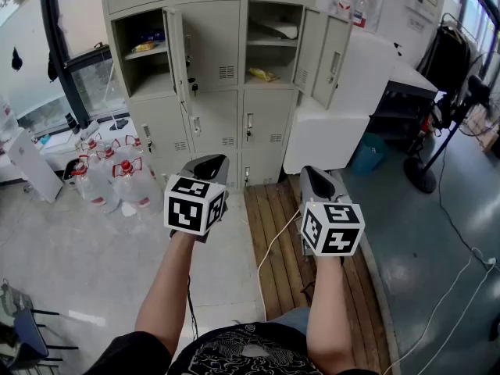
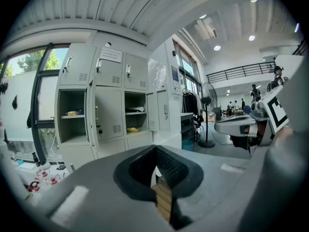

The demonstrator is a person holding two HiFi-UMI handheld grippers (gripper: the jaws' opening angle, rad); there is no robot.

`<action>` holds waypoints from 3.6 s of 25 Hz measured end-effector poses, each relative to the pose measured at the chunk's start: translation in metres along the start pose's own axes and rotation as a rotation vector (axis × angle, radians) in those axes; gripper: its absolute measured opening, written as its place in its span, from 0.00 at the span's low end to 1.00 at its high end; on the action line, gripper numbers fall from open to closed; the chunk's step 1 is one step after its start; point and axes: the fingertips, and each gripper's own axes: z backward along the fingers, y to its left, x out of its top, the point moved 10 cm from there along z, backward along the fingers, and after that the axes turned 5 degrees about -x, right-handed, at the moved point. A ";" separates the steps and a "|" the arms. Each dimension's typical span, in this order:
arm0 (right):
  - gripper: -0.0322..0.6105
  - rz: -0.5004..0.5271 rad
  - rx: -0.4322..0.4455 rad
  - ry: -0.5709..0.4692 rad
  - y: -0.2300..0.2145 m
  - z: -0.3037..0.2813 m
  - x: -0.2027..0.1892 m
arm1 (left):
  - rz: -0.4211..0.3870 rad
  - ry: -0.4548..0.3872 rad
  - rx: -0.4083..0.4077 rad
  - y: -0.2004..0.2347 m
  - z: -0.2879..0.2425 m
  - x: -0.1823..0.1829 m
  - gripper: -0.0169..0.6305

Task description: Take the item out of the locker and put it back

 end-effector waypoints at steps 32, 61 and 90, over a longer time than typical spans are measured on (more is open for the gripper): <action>0.38 0.015 0.024 -0.009 0.040 -0.035 0.008 | 0.010 0.001 -0.026 0.035 -0.004 -0.006 0.03; 0.67 -0.036 0.125 0.005 -0.070 -0.245 0.020 | 0.023 0.056 0.045 0.102 -0.207 0.034 0.03; 0.66 -0.012 0.328 0.088 -0.149 -0.483 0.077 | 0.073 0.130 0.236 0.182 -0.376 0.109 0.03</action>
